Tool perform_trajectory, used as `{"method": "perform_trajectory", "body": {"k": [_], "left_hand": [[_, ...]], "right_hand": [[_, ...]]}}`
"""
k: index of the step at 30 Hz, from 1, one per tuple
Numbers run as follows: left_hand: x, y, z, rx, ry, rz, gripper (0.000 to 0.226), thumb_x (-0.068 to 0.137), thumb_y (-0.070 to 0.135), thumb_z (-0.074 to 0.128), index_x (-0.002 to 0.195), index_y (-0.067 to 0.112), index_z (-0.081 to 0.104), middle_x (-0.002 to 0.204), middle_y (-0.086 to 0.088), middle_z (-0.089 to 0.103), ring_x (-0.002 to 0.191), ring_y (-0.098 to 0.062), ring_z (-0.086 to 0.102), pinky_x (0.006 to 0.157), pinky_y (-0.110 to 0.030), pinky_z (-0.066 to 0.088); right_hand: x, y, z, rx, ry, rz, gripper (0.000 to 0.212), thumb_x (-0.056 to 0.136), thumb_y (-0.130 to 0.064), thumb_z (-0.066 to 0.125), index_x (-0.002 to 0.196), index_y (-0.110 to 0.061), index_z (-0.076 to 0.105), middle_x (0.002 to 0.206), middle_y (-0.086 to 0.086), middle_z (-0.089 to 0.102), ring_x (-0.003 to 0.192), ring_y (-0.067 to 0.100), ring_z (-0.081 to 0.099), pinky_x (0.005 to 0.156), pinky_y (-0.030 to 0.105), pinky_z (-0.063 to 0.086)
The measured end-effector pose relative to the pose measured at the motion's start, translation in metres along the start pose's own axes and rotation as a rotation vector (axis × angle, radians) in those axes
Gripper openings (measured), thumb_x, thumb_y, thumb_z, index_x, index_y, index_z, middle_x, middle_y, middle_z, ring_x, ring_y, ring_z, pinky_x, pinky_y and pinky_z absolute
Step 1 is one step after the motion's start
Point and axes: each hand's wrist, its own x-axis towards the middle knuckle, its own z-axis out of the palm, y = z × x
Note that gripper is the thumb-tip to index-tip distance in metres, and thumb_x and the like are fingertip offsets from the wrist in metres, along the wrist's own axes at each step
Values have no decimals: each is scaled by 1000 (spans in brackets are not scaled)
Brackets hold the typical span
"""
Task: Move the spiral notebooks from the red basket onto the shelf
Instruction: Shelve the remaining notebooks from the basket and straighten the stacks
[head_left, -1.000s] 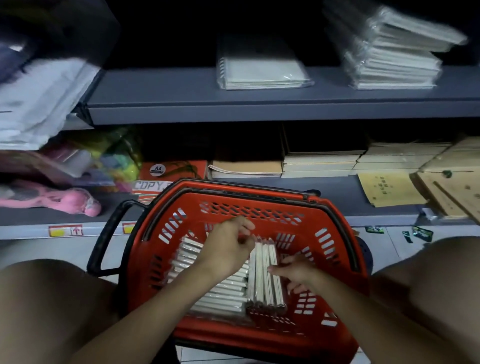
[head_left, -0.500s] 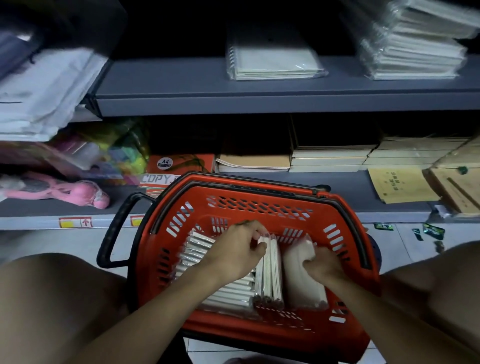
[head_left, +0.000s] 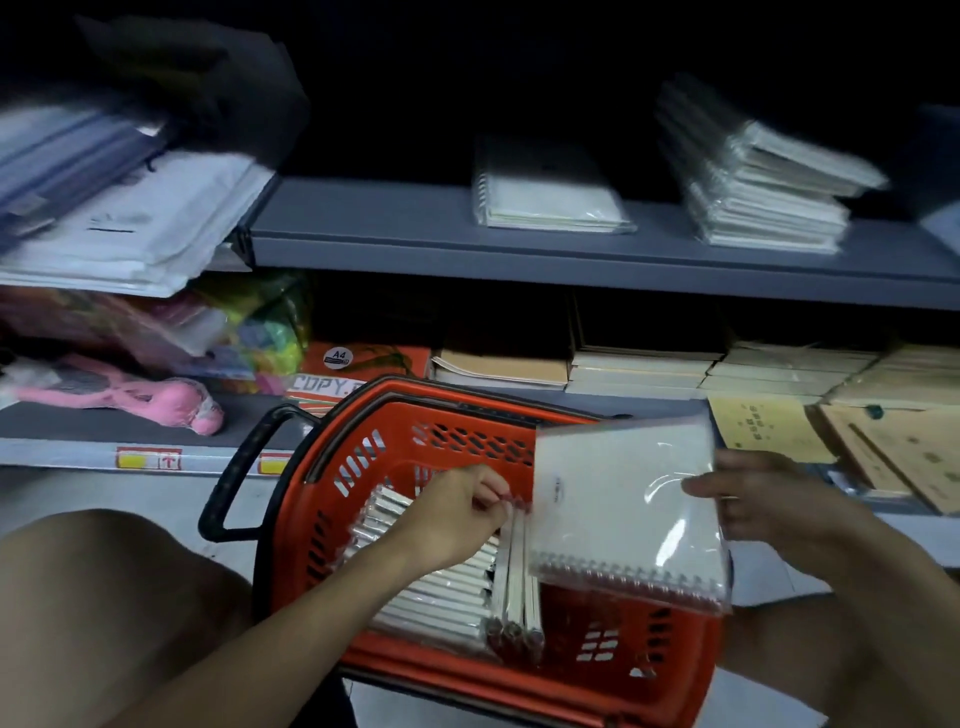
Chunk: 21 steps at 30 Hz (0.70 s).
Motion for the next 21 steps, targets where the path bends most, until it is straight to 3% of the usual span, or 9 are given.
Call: {"method": "perform_trajectory", "body": {"k": [2, 5, 8, 10, 12, 16, 18, 21], "left_hand": [[-1, 3, 1, -57, 33, -3, 17, 93, 22, 67, 110, 19, 69, 100, 4, 71, 91, -6, 64, 83, -14, 50], [-1, 9, -3, -196, 103, -25, 10, 89, 27, 72, 98, 24, 68, 98, 2, 71, 85, -15, 70, 87, -39, 58], [-6, 25, -15, -395, 241, -19, 24, 84, 34, 78, 95, 18, 64, 96, -4, 71, 73, -19, 73, 73, -38, 62], [-11, 39, -25, -588, 315, -5, 34, 79, 38, 78, 93, 11, 62, 90, -12, 71, 66, -19, 70, 63, -32, 59], [-15, 53, -35, -839, 262, 6, 44, 81, 47, 66, 96, 5, 65, 92, -19, 73, 67, -25, 70, 62, -35, 60], [-28, 75, -49, -1186, 67, 81, 64, 95, 51, 42, 123, -4, 59, 108, -31, 68, 84, -33, 71, 75, -41, 62], [-37, 78, -56, -1347, -10, 112, 63, 99, 49, 39, 132, -2, 57, 117, -29, 66, 96, -33, 68, 81, -42, 61], [-44, 78, -66, -1491, -192, 100, 78, 91, 69, 38, 132, 6, 63, 131, -24, 62, 112, -35, 65, 93, -47, 57]], "right_hand": [[-19, -7, -6, 126, -8, -32, 22, 91, -3, 62, 110, -5, 71, 103, 14, 77, 91, 30, 75, 85, 43, 53], [-44, -19, -3, 259, -12, -141, 30, 90, -3, 59, 118, -8, 68, 108, 14, 76, 95, 33, 74, 87, 48, 52], [-66, -36, 12, 240, 88, -367, 30, 91, -4, 60, 115, -20, 71, 104, 3, 78, 94, 26, 75, 87, 48, 54], [-81, -47, 28, 174, 192, -568, 32, 90, -3, 63, 107, -28, 73, 98, -9, 79, 91, 12, 75, 77, 33, 60], [-95, -56, 49, 16, 242, -801, 36, 89, -2, 67, 106, -33, 73, 97, -19, 77, 91, 3, 73, 73, 23, 60], [-97, -58, 80, -546, 398, -1209, 42, 89, -14, 71, 128, -31, 67, 115, -22, 68, 99, 0, 66, 79, 23, 54], [-90, -56, 93, -728, 434, -1286, 45, 87, -19, 65, 131, -30, 63, 116, -14, 66, 98, 11, 64, 77, 29, 55], [-77, -48, 108, -963, 461, -1372, 50, 83, -21, 67, 131, -28, 59, 121, -6, 64, 106, 18, 57, 83, 36, 53]]}}
